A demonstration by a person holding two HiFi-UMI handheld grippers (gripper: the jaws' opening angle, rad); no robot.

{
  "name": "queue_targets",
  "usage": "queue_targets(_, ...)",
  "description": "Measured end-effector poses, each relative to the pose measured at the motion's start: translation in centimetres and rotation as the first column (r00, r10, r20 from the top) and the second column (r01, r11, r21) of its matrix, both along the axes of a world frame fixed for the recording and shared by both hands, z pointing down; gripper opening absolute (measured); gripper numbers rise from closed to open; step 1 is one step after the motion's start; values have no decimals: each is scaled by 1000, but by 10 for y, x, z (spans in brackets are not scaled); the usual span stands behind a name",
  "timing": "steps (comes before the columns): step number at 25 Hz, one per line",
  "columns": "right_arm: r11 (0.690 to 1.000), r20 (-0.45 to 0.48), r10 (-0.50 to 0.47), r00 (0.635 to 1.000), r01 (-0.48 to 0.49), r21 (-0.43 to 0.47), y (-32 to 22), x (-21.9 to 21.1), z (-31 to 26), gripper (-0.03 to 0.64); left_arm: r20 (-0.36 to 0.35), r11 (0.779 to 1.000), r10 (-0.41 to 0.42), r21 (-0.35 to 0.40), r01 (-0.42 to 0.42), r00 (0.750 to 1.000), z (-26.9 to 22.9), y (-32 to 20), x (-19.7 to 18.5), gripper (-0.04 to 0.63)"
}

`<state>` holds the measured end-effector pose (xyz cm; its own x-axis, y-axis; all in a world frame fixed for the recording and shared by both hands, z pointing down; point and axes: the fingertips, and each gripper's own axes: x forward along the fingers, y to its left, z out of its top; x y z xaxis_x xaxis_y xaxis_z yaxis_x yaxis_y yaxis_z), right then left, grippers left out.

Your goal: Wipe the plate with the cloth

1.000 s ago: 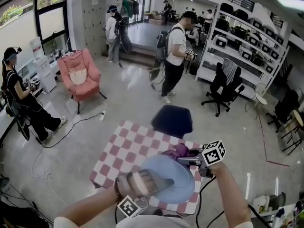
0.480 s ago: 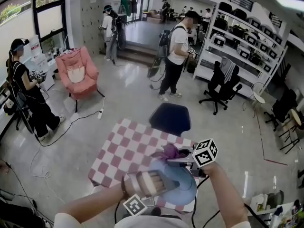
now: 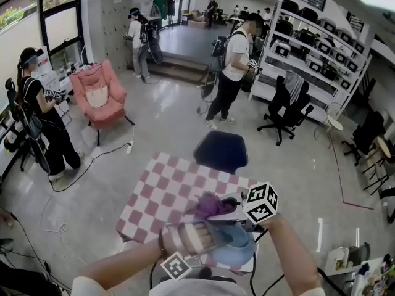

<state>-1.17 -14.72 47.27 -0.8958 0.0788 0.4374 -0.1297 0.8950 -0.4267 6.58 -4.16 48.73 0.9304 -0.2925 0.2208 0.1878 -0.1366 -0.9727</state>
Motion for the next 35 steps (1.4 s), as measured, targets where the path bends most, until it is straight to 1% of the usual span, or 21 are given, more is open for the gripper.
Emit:
queue_targets(2, 1000, -5, 20, 1000, -20, -2, -4, -1, 2, 170, -6, 1000, -3, 2, 3, 1000, -2, -2, -5, 80)
queue_targets(6, 995, -25, 102, 994, -103, -18, -19, 6, 12, 170, -20, 1000, -7, -9, 7, 1000, -6, -6, -13, 81)
queue_targets(10, 980, -73, 195, 978, -198, -34, -31, 21, 31, 170, -26, 1000, -5, -14, 4, 1000, -3, -11, -26, 81)
queue_targets(14, 965, -119, 252, 960, -259, -41, -36, 40, 52, 170, -33, 999, -32, -25, 31, 999, 1, -25, -39, 80)
queue_targets(19, 923, -105, 367, 924, -375, -82, -39, 62, 65, 170, -52, 997, -34, -73, 30, 998, 0, -38, -52, 81)
queue_targets(22, 901, -98, 415, 904, -424, -95, -40, 72, 70, 170, -57, 994, -52, -97, 47, 997, 6, -50, -61, 78)
queue_targets(25, 878, -116, 457, 882, -468, -101, -37, 83, 77, 170, -62, 990, -73, -124, 65, 995, 14, -62, -68, 77)
queue_targets(27, 861, -124, 483, 867, -496, -111, -35, 89, 84, 170, -69, 984, -94, -156, 83, 993, 20, -73, -74, 77)
queue_targets(30, 836, -122, 519, 846, -532, -132, -31, 97, 93, 170, -77, 968, -149, -213, 130, 986, 29, -90, -82, 77)
queue_targets(33, 814, -127, 546, 828, -561, -152, -29, 103, 104, 170, -79, 942, -213, -281, 184, 974, 41, -108, -93, 75)
queue_targets(35, 806, -134, 554, 822, -570, -162, -28, 104, 113, 170, -77, 923, -249, -319, 213, 965, 48, -119, -101, 75)
